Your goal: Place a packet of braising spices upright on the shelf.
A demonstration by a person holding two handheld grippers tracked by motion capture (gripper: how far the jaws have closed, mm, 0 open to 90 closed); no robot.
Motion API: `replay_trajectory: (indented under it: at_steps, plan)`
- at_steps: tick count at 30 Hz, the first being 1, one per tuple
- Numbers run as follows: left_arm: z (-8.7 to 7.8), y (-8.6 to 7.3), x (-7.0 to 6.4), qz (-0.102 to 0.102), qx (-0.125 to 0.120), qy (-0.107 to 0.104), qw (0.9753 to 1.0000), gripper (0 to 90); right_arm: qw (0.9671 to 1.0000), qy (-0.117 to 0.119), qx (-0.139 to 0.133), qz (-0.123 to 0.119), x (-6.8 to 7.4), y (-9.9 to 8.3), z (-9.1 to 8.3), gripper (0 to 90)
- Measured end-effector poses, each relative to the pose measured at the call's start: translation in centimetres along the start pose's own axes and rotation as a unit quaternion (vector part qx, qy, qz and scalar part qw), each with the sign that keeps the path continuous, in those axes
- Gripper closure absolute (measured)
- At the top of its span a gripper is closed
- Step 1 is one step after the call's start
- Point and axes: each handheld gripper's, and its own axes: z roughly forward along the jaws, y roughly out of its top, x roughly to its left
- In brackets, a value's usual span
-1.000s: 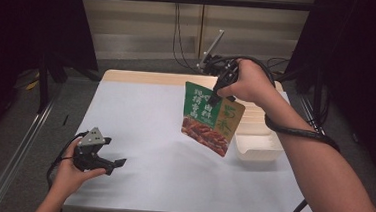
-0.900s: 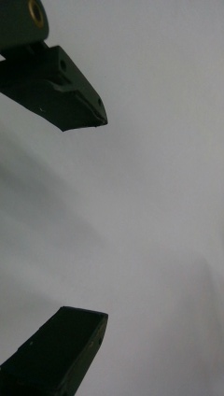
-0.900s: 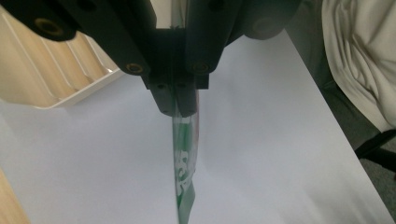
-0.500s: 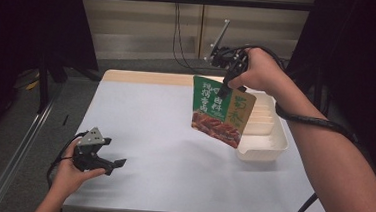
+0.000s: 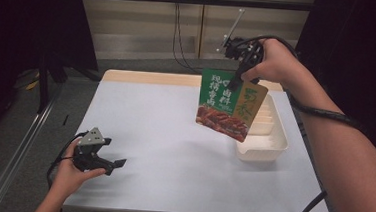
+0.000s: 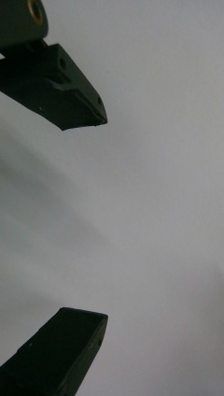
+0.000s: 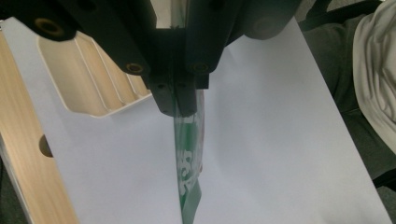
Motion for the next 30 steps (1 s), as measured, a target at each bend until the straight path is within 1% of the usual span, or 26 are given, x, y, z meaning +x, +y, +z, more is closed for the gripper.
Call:
replay_trajectory:
  at_steps: [2, 4, 6, 7, 8, 10, 14, 15, 17, 18, 19, 21, 23, 26, 30]
  plan:
    - [0.0, 0.0, 0.0, 0.001, 0.001, 0.001, 1.0, 5.2, 1.0, 0.004, 0.001, 0.001, -0.2, -0.3, -0.2, 90.0]
    - [0.0, 0.0, 0.0, 0.002, 0.001, -0.001, 1.0, 5.2, 1.0, 0.002, 0.002, 0.003, -0.4, -0.7, -0.3, 90.0]
    - [0.0, 0.0, 0.0, 0.001, 0.0, 0.001, 1.0, 5.2, 0.9999, -0.002, 0.006, 0.009, -0.6, -1.0, -0.4, 90.0]
    - [0.0, 0.0, 0.0, 0.002, 0.002, 0.002, 1.0, 5.2, 0.9999, 0.0, 0.007, 0.012, -0.6, -1.1, -0.4, 90.0]
    - [0.0, 0.0, 0.0, 0.003, 0.001, -0.001, 1.0, 5.2, 0.9999, -0.003, 0.007, 0.012, -0.7, -1.3, -0.5, 90.0]
    - [0.0, 0.0, 0.0, 0.003, 0.002, -0.001, 1.0, 5.2, 0.9998, -0.001, 0.008, 0.018, -0.9, -1.6, -0.6, 90.0]
    - [0.0, -0.1, 0.0, 0.0, 0.005, -0.004, 1.0, 5.2, 0.9998, -0.005, 0.009, 0.019, -1.2, -2.3, -1.0, 90.0]
    - [0.0, -0.1, 0.0, 0.0, 0.004, -0.005, 1.0, 5.2, 0.9998, -0.003, 0.009, 0.019, -1.3, -2.5, -1.1, 90.0]
    - [0.0, -0.1, 0.0, -0.002, 0.003, -0.003, 1.0, 5.2, 0.9996, -0.006, 0.007, 0.026, -1.5, -2.9, -1.2, 90.0]
    - [0.0, -0.1, 0.0, -0.002, 0.003, -0.002, 1.0, 5.2, 0.9996, -0.003, 0.01, 0.026, -1.6, -3.2, -1.3, 90.0]
    - [-0.1, 0.0, 0.0, 0.001, 0.003, 0.002, 1.0, 5.2, 0.9995, -0.005, 0.009, 0.029, -1.6, -3.3, -1.4, 90.0]
    - [0.0, 0.0, 0.0, 0.002, 0.002, 0.002, 1.0, 5.2, 0.9994, -0.007, 0.01, 0.032, -1.8, -3.6, -1.5, 90.0]
    - [0.0, -0.1, -0.1, -0.002, 0.002, -0.004, 1.0, 5.2, 0.9993, -0.007, 0.01, 0.036, -2.0, -4.0, -1.7, 90.0]
    - [0.0, 0.0, -0.1, 0.003, 0.002, -0.003, 1.0, 5.2, 0.9989, -0.009, 0.01, 0.044, -2.3, -4.6, -1.9, 90.0]
    - [0.0, 0.0, -0.1, 0.002, 0.001, -0.002, 1.0, 5.2, 0.9985, -0.012, 0.01, 0.053, -2.6, -5.2, -2.1, 90.0]
